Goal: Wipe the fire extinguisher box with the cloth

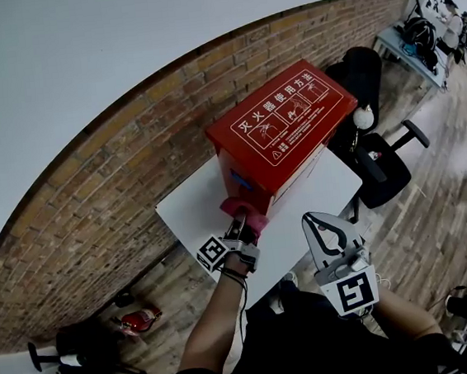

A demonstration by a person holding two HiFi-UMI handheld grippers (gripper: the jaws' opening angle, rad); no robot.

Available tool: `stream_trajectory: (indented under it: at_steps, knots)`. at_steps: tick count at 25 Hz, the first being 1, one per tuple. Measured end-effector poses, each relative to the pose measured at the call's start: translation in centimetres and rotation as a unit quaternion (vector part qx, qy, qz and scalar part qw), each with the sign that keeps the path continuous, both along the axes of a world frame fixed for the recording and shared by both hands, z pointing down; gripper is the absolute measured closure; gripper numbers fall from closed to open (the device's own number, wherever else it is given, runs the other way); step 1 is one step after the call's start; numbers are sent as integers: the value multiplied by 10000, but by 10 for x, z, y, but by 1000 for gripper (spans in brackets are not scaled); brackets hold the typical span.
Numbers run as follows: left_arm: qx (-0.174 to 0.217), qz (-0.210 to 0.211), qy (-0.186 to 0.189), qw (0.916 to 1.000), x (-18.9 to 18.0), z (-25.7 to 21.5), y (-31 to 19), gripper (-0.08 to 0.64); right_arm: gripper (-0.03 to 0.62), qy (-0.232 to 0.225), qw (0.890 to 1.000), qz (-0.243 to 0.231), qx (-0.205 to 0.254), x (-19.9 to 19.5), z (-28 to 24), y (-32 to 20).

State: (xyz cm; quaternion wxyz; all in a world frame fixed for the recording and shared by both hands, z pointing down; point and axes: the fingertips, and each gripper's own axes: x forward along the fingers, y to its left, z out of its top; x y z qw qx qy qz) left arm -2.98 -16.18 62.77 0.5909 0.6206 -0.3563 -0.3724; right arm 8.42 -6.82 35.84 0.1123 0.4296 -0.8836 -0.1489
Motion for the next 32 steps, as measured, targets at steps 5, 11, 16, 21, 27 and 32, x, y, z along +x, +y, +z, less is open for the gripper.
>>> stream_trajectory:
  at_steps: [5,11,16,21,27,32]
  knots:
    - [139,-12,93,9999,0,-17,0,451,572,-10,10000,-20,25,1,-1,2]
    - [231,-36,262,9994,0,-32,2,451,572,41,10000,5,-30,3,2,4]
    - [405,-62,381,9984,2,-51,3,451,572,-2,10000,5,0,4,-1,5]
    - [587,-107,523,9968,1,-73,3,451,572,94,9999,9,-85,6,3,7]
    - [730,-120,648,9952,3,-96,5,451,572,47,10000,2,-32,7,-1,9]
    - [824,-127,681,9942,2,-107,5,451,572,48,10000,20,-54,10,0,10]
